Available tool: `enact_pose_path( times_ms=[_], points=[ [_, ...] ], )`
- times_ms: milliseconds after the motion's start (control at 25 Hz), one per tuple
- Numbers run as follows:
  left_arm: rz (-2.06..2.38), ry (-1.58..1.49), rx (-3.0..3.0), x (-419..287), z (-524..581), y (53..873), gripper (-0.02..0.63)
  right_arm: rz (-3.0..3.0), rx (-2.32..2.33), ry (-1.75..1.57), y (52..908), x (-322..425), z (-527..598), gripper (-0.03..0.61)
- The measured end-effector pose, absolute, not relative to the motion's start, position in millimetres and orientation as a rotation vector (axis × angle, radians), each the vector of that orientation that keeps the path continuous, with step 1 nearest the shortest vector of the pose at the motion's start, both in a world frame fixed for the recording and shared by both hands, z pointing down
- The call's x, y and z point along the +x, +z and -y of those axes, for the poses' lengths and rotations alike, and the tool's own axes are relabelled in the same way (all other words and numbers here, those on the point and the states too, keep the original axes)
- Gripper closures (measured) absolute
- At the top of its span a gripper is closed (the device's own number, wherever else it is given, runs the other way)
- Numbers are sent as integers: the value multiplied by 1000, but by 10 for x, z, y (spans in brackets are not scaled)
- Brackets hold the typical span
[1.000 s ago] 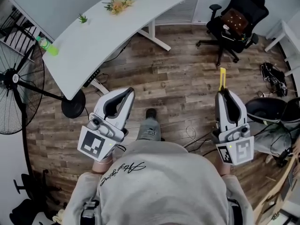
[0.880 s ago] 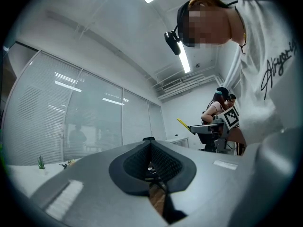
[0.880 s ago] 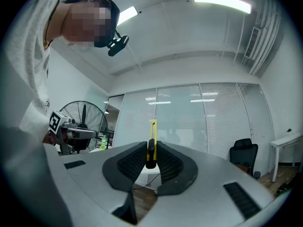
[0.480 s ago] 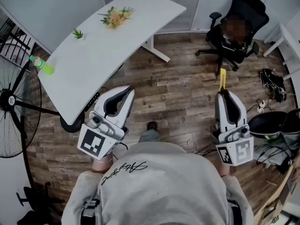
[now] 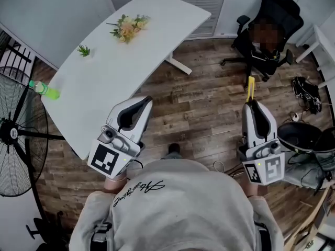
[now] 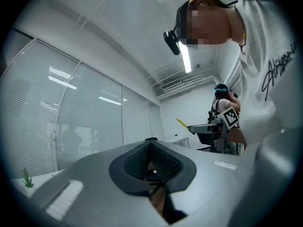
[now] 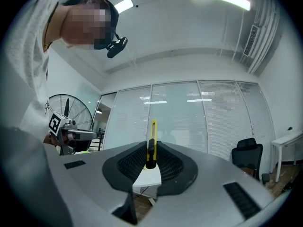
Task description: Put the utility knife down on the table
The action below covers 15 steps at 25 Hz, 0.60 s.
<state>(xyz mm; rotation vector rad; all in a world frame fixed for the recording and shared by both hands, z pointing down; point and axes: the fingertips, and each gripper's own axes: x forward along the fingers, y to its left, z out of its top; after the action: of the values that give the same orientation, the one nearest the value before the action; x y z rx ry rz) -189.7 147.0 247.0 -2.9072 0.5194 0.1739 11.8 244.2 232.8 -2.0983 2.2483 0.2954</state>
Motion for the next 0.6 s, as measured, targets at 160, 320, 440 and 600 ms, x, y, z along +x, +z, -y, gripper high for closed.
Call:
enact_pose_path(
  times_ms=[160, 320, 440, 600],
  points=[
    [-499, 173, -2915, -1867, -1192, 2470, 618, -2234, -2103, 301, 2325, 129, -2159, 515],
    [-452, 173, -2908, -1807, -1034, 2483, 618, -2233, -2101, 300, 2350, 122, -1979, 515],
    [-445, 167, -2915, -1766, -964, 2497, 618, -2236, -2106, 283, 2374, 159, -1915, 515],
    [-450, 177, -2911, -1733, -929, 2477, 618, -2241, -2093, 285, 2344, 210, -1864, 515]
  ],
)
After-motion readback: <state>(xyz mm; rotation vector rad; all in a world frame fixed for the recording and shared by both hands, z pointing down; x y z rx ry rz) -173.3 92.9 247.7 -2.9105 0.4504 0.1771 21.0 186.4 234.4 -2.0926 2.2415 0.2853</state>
